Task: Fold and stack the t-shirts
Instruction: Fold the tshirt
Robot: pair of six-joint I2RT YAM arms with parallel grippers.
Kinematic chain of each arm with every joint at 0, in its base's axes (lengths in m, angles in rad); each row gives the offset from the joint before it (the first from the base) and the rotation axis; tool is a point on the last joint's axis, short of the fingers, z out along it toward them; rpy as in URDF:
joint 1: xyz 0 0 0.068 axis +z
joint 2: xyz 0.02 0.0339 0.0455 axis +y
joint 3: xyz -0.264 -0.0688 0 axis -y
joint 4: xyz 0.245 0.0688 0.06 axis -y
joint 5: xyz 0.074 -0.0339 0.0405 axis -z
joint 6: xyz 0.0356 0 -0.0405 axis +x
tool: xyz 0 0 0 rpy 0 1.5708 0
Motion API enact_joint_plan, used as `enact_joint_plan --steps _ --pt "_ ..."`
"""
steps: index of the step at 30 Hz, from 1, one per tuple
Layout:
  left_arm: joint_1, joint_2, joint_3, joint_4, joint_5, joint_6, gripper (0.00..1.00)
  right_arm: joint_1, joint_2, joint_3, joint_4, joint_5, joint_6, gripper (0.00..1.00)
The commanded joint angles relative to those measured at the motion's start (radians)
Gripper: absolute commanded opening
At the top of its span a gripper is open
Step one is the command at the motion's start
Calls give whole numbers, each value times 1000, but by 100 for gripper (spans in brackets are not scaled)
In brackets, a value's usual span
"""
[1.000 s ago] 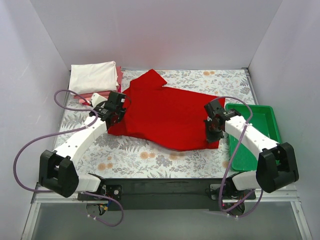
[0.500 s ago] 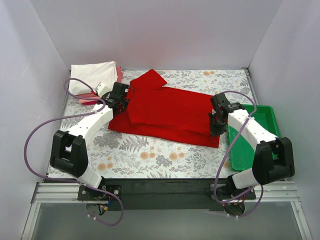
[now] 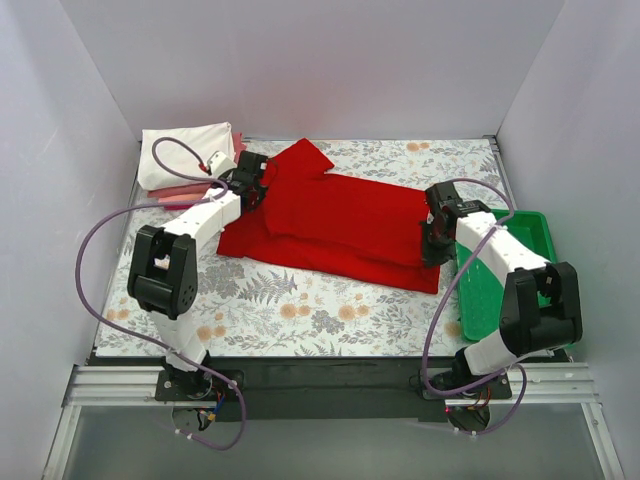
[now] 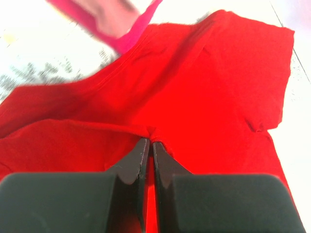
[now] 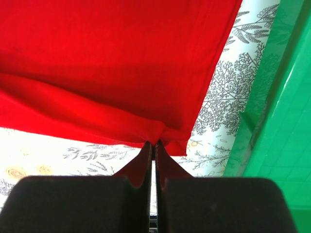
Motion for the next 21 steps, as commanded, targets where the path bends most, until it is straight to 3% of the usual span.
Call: enact_joint_plan --steps 1,4,6,7,8,10,11,12,14,16,18,21 --pt "15 45 90 27 -20 63 0 -17 21 41 28 10 -8 1" --pt "19 135 178 28 27 123 2 -29 43 55 37 29 -5 1" --pt "21 197 263 -27 52 165 12 -34 55 78 36 44 -5 11" --pt "22 214 286 -45 67 171 33 -35 58 84 37 44 -6 18" --pt "21 223 307 -67 65 174 41 -34 57 90 37 35 -6 36" --pt "21 228 338 -107 68 171 59 -35 49 109 43 20 -13 50" --pt "21 223 338 -107 79 179 79 -34 45 115 45 10 -22 62" --pt "21 215 337 -108 81 191 87 -34 29 120 52 -14 -26 69" --pt "21 182 331 -116 87 192 88 -34 12 118 62 -66 -54 80" --pt "21 150 299 -128 93 191 88 -31 -15 103 88 -94 -65 82" --pt "21 81 250 -130 108 176 89 -17 -34 86 105 -172 -78 98" --pt "19 -30 119 -93 145 166 89 23 -60 46 158 -241 -83 98"
